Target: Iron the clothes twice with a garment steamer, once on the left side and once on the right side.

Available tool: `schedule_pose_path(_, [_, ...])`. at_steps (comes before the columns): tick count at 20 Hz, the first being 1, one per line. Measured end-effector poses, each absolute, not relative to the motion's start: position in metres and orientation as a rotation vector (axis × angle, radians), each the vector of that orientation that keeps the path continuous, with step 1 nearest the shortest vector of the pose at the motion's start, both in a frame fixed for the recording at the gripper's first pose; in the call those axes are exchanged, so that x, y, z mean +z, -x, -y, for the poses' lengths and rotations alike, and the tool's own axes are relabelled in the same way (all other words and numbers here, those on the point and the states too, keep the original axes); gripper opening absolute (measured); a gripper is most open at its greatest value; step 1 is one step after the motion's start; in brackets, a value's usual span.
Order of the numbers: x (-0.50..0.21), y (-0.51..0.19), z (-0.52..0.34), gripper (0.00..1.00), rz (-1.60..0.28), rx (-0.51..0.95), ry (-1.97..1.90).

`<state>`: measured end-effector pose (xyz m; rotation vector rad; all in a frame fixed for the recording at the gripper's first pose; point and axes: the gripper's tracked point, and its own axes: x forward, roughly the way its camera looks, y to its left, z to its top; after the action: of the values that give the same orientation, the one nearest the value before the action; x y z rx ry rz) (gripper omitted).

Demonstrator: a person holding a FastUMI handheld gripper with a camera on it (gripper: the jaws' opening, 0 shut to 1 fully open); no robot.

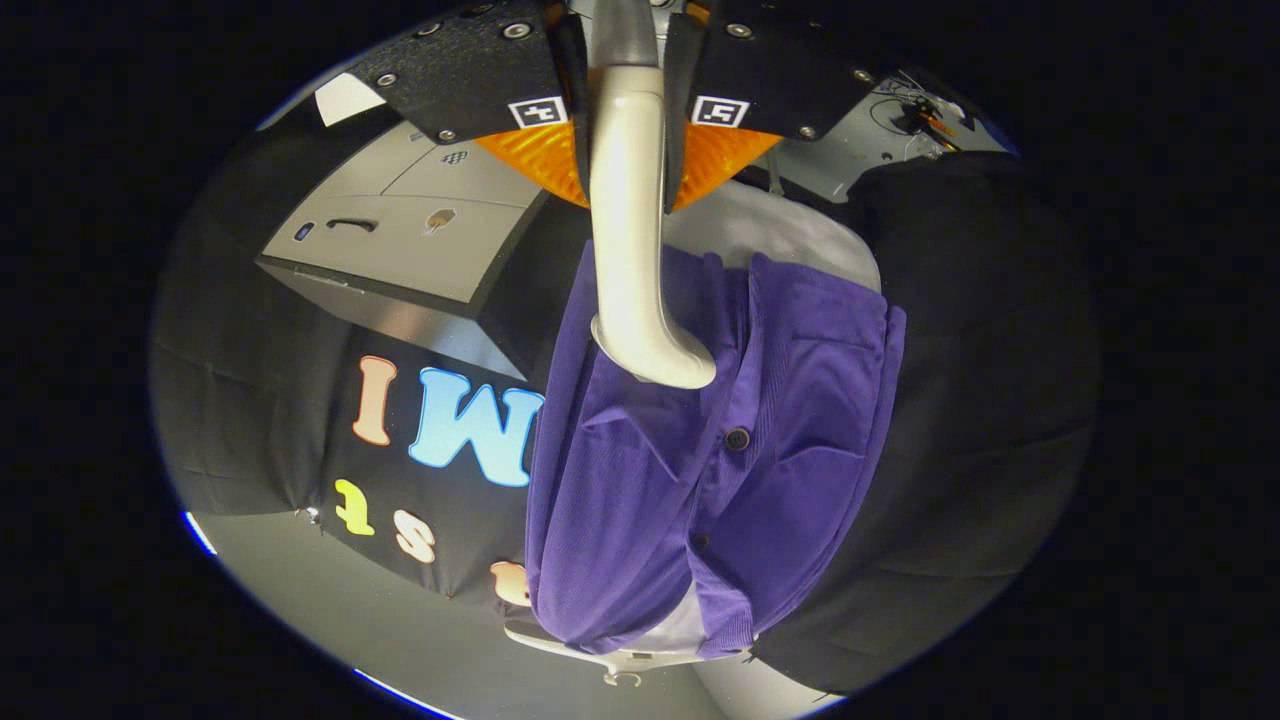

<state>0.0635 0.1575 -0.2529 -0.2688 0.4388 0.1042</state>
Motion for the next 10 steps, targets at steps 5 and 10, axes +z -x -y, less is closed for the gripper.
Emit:
schedule_pose_path(5, [-0.275, -0.049, -0.156, 0.31, -0.495, 0.130, 0.281])
schedule_pose_path(10, [-0.263, -0.039, -0.159, 0.31, -0.496, 0.171, 0.236])
